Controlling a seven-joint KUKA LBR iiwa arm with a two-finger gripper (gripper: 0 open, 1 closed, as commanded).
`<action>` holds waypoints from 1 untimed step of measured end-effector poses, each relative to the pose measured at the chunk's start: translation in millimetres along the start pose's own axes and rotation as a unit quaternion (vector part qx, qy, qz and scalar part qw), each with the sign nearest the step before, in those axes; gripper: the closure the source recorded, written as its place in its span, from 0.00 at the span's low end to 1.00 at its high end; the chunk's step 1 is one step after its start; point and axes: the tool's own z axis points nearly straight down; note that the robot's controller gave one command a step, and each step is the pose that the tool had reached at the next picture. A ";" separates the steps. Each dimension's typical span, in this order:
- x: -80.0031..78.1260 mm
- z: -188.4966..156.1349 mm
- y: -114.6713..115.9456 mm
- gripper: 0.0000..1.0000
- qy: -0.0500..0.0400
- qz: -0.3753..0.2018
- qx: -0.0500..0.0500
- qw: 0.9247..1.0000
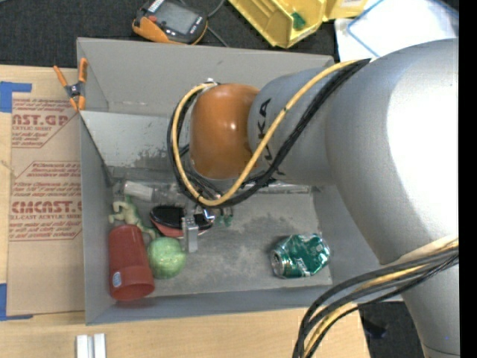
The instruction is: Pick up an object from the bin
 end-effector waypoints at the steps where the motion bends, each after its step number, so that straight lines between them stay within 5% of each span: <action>1: -22.6 32.6 -22.7 0.00 -0.011 0.043 -0.002 0.999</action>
Offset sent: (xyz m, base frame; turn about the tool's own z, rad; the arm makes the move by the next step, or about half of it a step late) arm 0.0081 -0.0300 -0.0320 0.0775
